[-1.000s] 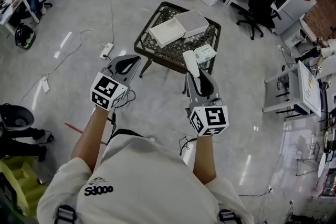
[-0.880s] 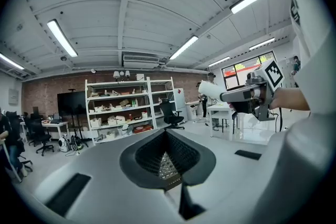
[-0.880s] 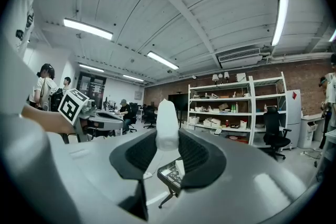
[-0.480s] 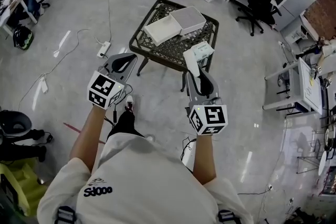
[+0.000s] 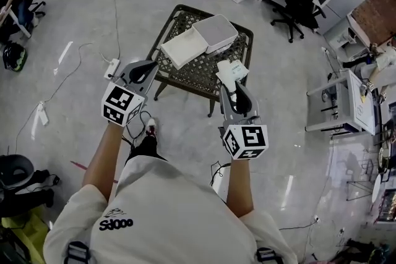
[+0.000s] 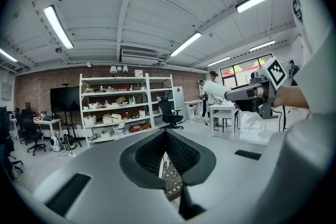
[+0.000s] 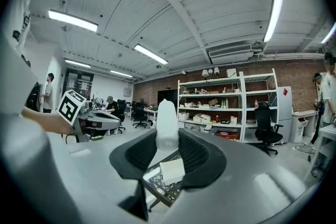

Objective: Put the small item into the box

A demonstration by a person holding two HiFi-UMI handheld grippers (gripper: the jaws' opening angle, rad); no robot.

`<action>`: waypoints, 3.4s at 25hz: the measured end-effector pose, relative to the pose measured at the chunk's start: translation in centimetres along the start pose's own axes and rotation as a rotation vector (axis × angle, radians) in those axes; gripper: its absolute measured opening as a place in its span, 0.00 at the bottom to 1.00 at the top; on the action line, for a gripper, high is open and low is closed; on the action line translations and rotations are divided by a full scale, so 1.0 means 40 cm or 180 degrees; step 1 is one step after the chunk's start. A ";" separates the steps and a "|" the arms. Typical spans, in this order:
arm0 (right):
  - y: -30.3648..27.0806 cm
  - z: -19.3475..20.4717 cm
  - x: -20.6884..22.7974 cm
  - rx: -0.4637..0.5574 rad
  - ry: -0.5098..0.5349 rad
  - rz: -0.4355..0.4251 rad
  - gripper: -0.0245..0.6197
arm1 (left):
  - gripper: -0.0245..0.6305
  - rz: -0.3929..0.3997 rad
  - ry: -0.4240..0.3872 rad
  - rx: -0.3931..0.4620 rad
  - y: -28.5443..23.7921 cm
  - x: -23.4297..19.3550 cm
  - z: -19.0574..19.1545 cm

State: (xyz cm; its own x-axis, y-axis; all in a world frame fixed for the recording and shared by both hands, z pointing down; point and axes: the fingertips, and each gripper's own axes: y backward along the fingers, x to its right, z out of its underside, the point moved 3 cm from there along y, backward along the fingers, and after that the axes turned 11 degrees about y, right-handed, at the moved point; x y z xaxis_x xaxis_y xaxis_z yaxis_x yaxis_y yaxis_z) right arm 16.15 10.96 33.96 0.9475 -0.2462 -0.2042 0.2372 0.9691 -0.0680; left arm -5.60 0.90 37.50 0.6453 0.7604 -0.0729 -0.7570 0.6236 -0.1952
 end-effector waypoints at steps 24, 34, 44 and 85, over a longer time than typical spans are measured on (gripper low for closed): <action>-0.517 0.043 0.038 -0.0429 -0.0068 -0.0114 0.25 | 0.05 0.0077 0.0224 -0.0290 -0.280 -0.419 -0.002; -0.651 0.121 0.078 -0.0731 -0.0106 -0.0057 0.25 | 0.05 0.0247 0.0309 -0.0452 -0.409 -0.507 0.033; -0.721 0.247 0.082 -0.1045 0.0160 -0.0484 0.25 | 0.05 0.0156 0.0476 -0.0717 -0.497 -0.524 0.123; -0.990 0.926 0.050 -0.2688 0.0090 -0.1664 0.27 | 0.05 -0.0647 0.1275 -0.1443 -0.545 -0.522 0.450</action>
State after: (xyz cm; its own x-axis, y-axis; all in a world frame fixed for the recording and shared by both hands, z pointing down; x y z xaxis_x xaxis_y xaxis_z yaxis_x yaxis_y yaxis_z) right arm 16.61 -27.32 72.40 0.7592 -0.6502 0.0275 0.3827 0.4118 -0.8270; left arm -4.43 -25.33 60.87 0.8263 0.4536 -0.3337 -0.5532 0.5431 -0.6317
